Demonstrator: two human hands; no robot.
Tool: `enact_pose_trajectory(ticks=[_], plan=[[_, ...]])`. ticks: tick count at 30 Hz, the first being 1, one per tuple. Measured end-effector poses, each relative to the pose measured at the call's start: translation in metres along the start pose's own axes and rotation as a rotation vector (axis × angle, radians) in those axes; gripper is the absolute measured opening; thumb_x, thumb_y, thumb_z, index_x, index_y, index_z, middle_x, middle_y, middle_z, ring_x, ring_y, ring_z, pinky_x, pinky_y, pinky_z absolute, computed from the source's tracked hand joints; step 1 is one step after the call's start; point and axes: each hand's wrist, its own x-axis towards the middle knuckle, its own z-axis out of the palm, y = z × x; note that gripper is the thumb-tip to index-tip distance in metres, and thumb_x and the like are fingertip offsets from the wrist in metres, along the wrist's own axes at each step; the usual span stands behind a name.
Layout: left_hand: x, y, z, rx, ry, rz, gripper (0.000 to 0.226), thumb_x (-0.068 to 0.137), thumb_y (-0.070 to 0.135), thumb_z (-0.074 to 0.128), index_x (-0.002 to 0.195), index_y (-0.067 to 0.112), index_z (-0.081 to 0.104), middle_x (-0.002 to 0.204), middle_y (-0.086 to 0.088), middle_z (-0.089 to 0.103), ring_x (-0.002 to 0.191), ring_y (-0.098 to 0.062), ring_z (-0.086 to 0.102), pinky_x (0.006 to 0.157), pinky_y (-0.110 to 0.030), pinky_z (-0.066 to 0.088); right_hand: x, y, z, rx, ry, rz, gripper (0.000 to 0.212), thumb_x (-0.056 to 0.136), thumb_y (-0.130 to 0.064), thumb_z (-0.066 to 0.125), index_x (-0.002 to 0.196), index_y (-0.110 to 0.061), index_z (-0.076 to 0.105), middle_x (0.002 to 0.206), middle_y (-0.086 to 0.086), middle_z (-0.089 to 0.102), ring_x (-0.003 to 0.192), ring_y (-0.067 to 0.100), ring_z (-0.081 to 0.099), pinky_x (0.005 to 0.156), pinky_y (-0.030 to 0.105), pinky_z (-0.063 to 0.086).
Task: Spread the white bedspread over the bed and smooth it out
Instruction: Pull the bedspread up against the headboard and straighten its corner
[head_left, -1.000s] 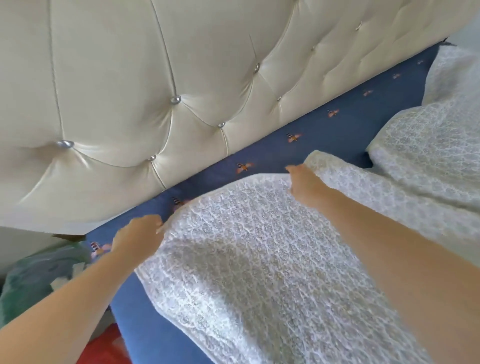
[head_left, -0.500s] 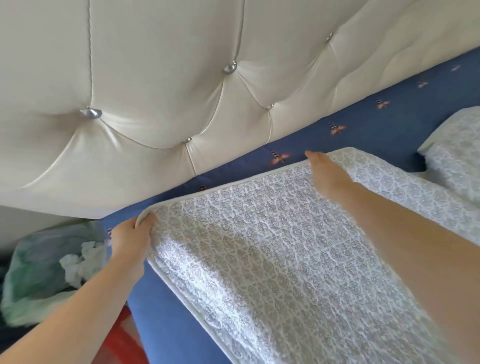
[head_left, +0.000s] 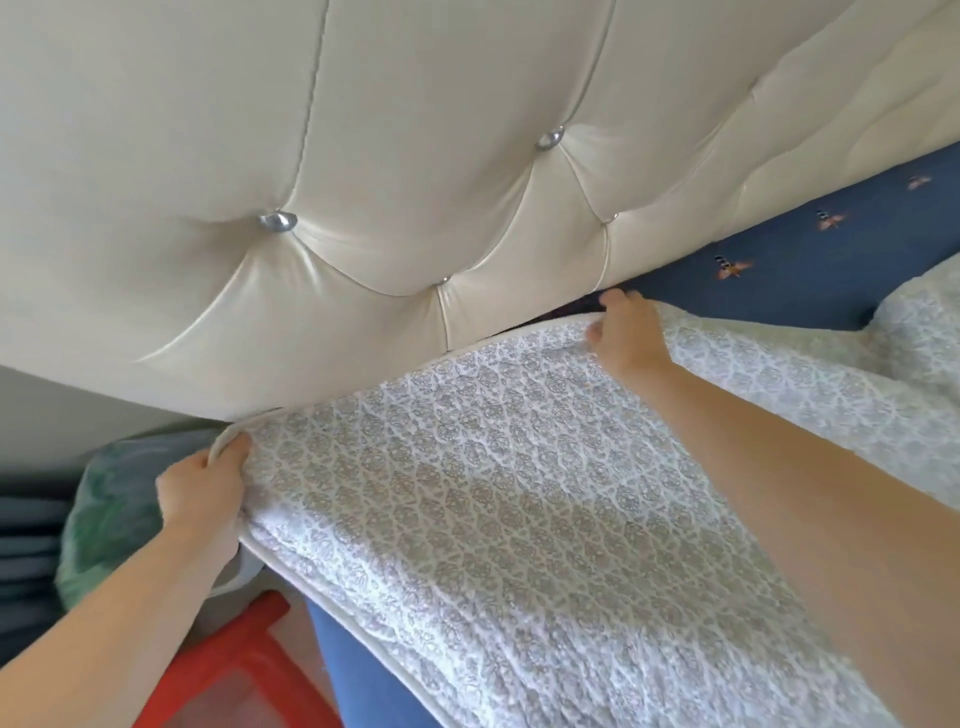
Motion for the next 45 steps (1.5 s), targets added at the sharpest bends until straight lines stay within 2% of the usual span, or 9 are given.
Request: enact_pose_trajectory(ticks=[4, 11, 15, 18, 21, 26, 30, 35, 45], plan=[[0.003, 0.0, -0.001, 0.012, -0.12, -0.056, 0.028, 0.09, 0.039, 0.067, 0.077, 0.015, 0.058, 0.076, -0.009, 0.059, 0.071, -0.028, 0.058, 0.068, -0.038, 0.048, 0.001, 0.002, 0.005, -0.115, -0.008, 0.084, 0.038, 0.098, -0.027, 0.049, 0.125, 0.0, 0.049, 0.128, 0.017, 0.043, 0.102, 0.035, 0.056, 0.075, 0.04, 0.047], [0.006, 0.0, -0.005, -0.089, -0.097, -0.02, 0.02, 0.086, 0.033, 0.074, 0.073, 0.022, 0.064, 0.08, -0.001, 0.064, 0.077, -0.026, 0.062, 0.08, -0.04, 0.053, 0.023, -0.004, 0.015, 0.252, 0.106, 0.188, 0.038, 0.089, -0.011, 0.054, 0.053, -0.008, 0.042, 0.051, 0.007, 0.037, 0.05, 0.022, 0.034, 0.051, 0.03, 0.028], [0.009, -0.013, -0.002, -0.126, -0.049, -0.023, 0.018, 0.09, 0.032, 0.069, 0.078, 0.019, 0.065, 0.078, 0.002, 0.061, 0.071, -0.017, 0.055, 0.078, -0.036, 0.044, 0.028, -0.01, 0.032, 0.457, 0.23, 0.207, 0.041, 0.086, -0.011, 0.064, 0.049, -0.014, 0.044, 0.065, 0.008, 0.048, 0.072, 0.019, 0.045, 0.067, 0.029, 0.035], [0.015, -0.017, 0.0, -0.099, -0.033, -0.018, 0.022, 0.091, 0.034, 0.067, 0.076, 0.019, 0.062, 0.077, 0.002, 0.059, 0.077, -0.025, 0.056, 0.077, -0.038, 0.044, 0.025, -0.014, 0.044, 0.492, 0.316, 0.187, 0.047, 0.082, -0.005, 0.062, 0.054, -0.028, 0.033, 0.068, 0.0, 0.044, 0.078, 0.017, 0.043, 0.069, 0.027, 0.033], [0.021, -0.018, 0.001, -0.03, -0.007, 0.024, 0.024, 0.089, 0.038, 0.069, 0.083, 0.015, 0.062, 0.089, -0.007, 0.063, 0.083, -0.028, 0.055, 0.075, -0.041, 0.046, 0.012, -0.011, 0.043, 0.531, 0.304, 0.164, 0.026, 0.081, 0.01, 0.045, 0.073, -0.014, 0.048, 0.072, -0.001, 0.043, 0.069, 0.014, 0.045, 0.063, 0.021, 0.035], [-0.012, -0.032, 0.0, 0.327, 0.223, 0.523, 0.031, 0.085, 0.013, 0.067, 0.112, 0.002, 0.058, 0.111, -0.02, 0.057, 0.107, -0.036, 0.051, 0.09, -0.041, 0.037, -0.032, -0.01, 0.036, 0.414, 0.211, -0.097, 0.057, 0.087, 0.014, 0.045, 0.141, -0.004, 0.04, 0.14, 0.012, 0.044, 0.12, 0.02, 0.05, 0.1, 0.026, 0.044], [-0.043, -0.04, 0.026, 0.645, -0.093, 0.902, 0.036, 0.093, 0.021, 0.057, 0.128, 0.009, 0.057, 0.128, -0.012, 0.056, 0.125, -0.032, 0.044, 0.107, -0.044, 0.035, -0.046, -0.012, 0.047, 0.042, 0.053, -0.22, 0.051, 0.098, -0.014, 0.041, 0.146, 0.001, 0.031, 0.153, 0.022, 0.029, 0.143, 0.035, 0.029, 0.116, 0.046, 0.031], [-0.046, -0.04, 0.055, 1.036, -0.186, 0.784, 0.072, 0.096, 0.063, 0.015, 0.156, 0.033, -0.011, 0.164, -0.007, -0.015, 0.15, -0.036, -0.014, 0.121, -0.05, 0.0, -0.035, -0.007, 0.052, -0.145, -0.201, -0.183, 0.063, 0.101, -0.047, 0.018, 0.156, -0.024, -0.004, 0.163, 0.008, -0.009, 0.149, 0.033, -0.009, 0.119, 0.05, 0.001], [-0.036, -0.037, 0.063, 1.086, -0.179, 0.769, 0.077, 0.093, 0.064, 0.017, 0.154, 0.034, -0.019, 0.165, -0.009, -0.015, 0.15, -0.036, -0.017, 0.122, -0.053, -0.001, -0.013, -0.014, 0.045, -0.289, -0.251, -0.208, 0.075, 0.095, -0.058, 0.018, 0.155, -0.02, -0.008, 0.163, 0.009, -0.01, 0.149, 0.034, -0.009, 0.121, 0.049, 0.001]])
